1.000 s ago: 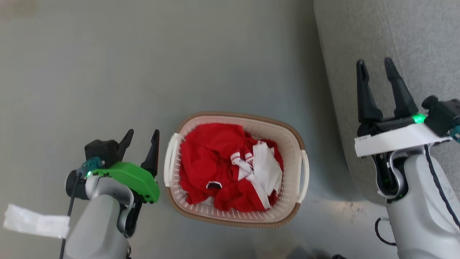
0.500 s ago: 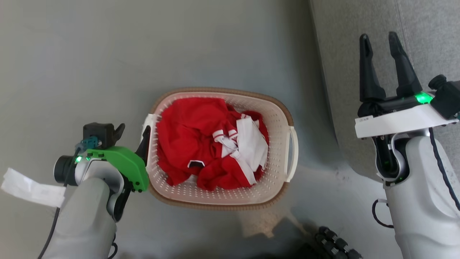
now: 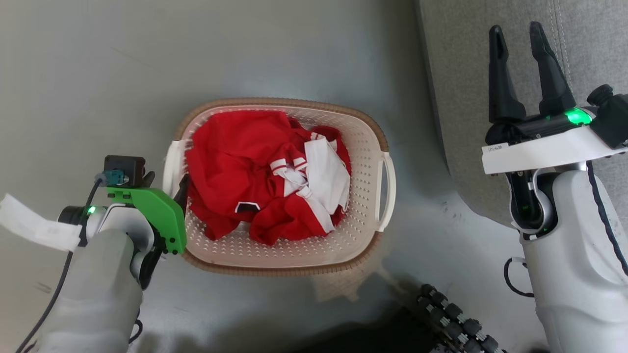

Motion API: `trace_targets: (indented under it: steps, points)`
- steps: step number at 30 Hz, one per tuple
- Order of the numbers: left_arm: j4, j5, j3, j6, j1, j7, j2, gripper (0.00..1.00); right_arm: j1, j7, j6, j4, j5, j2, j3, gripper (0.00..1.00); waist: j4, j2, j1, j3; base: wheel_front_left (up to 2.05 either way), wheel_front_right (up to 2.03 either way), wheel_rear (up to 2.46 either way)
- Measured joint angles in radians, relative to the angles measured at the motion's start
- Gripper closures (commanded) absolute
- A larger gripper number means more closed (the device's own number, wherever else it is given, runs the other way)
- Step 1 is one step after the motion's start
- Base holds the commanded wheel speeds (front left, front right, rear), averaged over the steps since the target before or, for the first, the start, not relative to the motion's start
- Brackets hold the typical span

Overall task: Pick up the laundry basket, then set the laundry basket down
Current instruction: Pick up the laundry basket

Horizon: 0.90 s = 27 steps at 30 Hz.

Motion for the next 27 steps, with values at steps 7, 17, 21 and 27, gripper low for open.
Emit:
trace_targets:
  steps: [7,17,21,27]
  points:
    - [0.033,-0.034,-0.047,0.000,-0.044,0.038,0.013,0.00,-0.014,0.000,0.000,0.000,0.007,0.001,0.004,0.00,-0.026,0.0000,0.0000,0.036,0.00,0.00,0.00]
    - [0.075,-0.063,-0.090,0.000,-0.071,0.063,0.020,0.74,-0.019,0.000,0.000,0.000,0.051,0.003,0.009,0.00,-0.044,0.0000,0.0000,0.059,0.00,0.00,0.00]
    - [0.084,-0.093,-0.100,0.001,-0.082,0.064,0.025,1.00,-0.027,0.000,0.000,0.002,0.053,0.003,0.012,0.00,-0.044,0.0000,0.0000,0.059,0.00,0.00,0.00]
    - [0.108,-0.138,-0.094,0.001,-0.082,0.057,0.019,1.00,-0.035,0.000,0.000,0.008,0.060,0.003,0.012,0.00,-0.042,0.0000,0.0000,0.049,0.00,0.00,0.00]
